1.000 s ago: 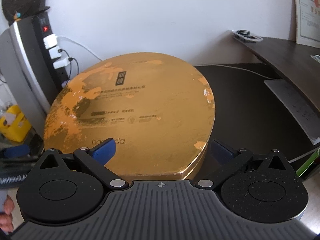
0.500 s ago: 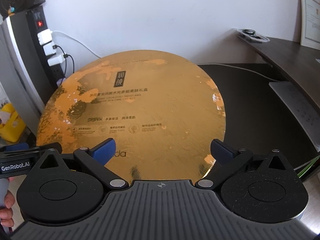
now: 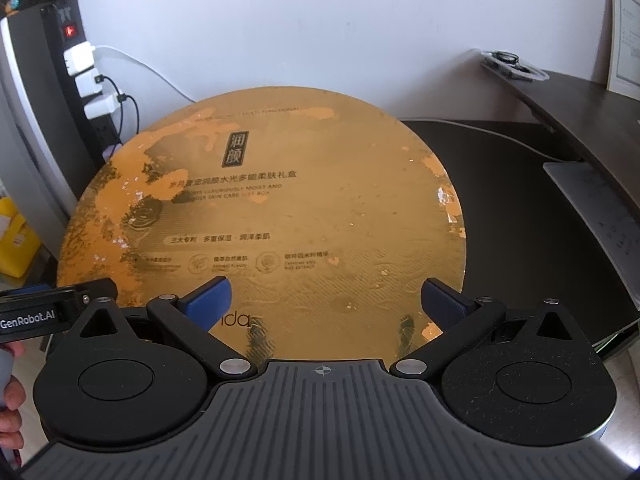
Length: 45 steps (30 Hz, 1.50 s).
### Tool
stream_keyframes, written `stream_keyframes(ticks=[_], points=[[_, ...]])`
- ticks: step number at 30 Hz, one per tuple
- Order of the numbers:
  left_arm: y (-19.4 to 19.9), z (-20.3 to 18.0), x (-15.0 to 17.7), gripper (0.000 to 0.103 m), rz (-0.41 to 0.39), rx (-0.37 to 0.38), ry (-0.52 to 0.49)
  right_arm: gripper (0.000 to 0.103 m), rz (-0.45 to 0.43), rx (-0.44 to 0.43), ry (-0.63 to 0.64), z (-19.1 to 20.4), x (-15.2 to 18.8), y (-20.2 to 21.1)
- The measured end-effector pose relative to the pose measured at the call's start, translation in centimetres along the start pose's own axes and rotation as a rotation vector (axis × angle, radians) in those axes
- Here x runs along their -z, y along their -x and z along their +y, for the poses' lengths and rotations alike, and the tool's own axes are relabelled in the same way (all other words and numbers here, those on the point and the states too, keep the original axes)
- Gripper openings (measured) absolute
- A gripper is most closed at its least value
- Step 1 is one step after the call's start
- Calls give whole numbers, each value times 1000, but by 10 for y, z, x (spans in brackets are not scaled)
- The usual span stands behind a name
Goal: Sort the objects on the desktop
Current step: 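Press the lid down onto the box rim with both tools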
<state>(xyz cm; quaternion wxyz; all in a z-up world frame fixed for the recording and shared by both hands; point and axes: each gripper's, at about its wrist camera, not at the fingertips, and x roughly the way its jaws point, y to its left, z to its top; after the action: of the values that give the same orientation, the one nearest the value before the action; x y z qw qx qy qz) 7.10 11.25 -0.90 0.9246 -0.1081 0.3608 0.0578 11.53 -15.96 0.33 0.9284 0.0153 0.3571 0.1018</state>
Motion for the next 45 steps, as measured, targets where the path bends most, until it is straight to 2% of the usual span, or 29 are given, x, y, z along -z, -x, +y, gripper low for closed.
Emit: stream_keyframes(ticks=[14, 19, 27, 34, 40, 45], points=[[-18, 17, -5, 103, 82, 90, 114, 103, 10, 3, 8, 3, -3, -4], [-4, 3, -6, 102, 28, 43, 28, 103, 1, -4, 3, 2, -4, -1], [12, -4, -15, 102, -61, 71, -71, 103, -38, 17, 0, -11, -13, 2], [-1, -3, -37, 102, -91, 61, -84, 103, -108, -104, 0, -28, -49, -15], [-27, 2, -56, 102, -56, 80, -69, 102, -72, -163, 6, -35, -75, -58], [-40, 1, -71, 102, -66, 73, -93, 102, -50, -183, -15, -36, -89, -81]])
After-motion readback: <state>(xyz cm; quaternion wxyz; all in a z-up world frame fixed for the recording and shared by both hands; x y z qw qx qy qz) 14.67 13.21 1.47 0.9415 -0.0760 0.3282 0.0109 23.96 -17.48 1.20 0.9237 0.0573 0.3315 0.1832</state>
